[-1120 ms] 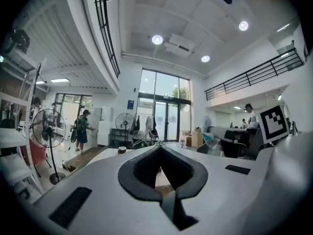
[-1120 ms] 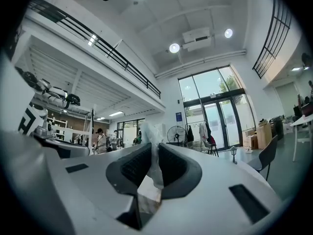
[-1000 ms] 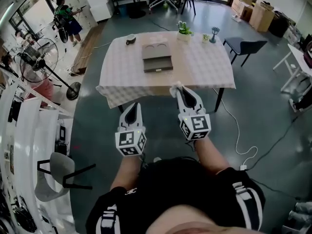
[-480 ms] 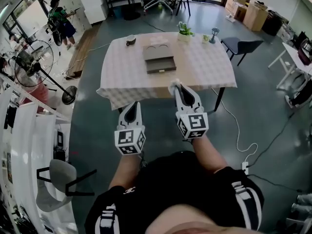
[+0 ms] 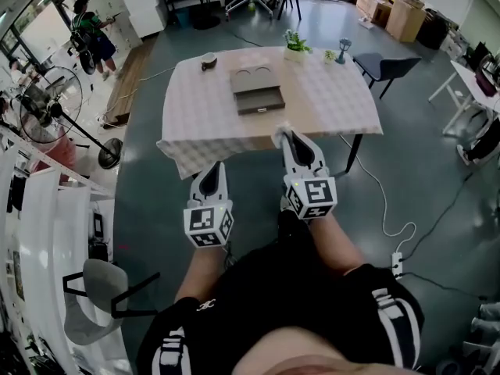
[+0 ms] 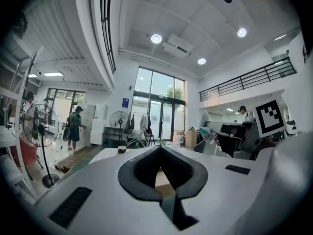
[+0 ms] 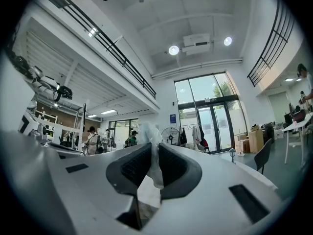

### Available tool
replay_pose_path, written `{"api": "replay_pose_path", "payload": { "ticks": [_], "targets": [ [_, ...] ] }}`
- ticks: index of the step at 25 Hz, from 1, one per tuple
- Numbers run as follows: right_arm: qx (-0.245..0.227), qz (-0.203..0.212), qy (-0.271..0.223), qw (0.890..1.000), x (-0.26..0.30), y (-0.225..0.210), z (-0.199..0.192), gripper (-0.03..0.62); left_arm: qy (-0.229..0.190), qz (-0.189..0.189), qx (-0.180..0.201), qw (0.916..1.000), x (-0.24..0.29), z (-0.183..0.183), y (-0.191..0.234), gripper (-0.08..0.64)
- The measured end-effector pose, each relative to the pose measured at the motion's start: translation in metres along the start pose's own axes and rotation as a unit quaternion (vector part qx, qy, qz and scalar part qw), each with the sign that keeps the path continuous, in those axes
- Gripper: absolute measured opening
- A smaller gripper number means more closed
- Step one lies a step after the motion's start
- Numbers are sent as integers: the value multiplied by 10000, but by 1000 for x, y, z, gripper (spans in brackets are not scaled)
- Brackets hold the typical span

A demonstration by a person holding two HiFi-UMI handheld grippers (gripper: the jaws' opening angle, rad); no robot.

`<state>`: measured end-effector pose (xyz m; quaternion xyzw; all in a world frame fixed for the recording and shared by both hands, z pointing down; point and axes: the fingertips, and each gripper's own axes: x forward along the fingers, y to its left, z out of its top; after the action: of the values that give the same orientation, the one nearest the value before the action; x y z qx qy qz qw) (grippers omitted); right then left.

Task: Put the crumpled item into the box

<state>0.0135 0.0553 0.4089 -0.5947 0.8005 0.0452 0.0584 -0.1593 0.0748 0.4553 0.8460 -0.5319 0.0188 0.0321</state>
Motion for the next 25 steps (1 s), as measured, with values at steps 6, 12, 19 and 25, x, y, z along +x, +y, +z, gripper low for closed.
{"api": "replay_pose_path", "payload": {
  "ticks": [6, 12, 19, 25],
  "targets": [
    [59, 64, -94, 9999, 26, -2, -3, 46, -42, 137, 75, 9999, 9, 4, 15, -3],
    [96, 207, -143, 9996, 70, -11, -12, 45, -64, 278, 104, 9995, 44, 3, 36, -3],
    [158, 232, -93, 9996, 142, -46, -28, 45, 18, 347, 120, 9993, 116, 3, 59, -3],
    [131, 390, -59, 9991, 218, -84, -25, 45, 88, 489, 103, 9987, 195, 22, 79, -3]
  ]
}}
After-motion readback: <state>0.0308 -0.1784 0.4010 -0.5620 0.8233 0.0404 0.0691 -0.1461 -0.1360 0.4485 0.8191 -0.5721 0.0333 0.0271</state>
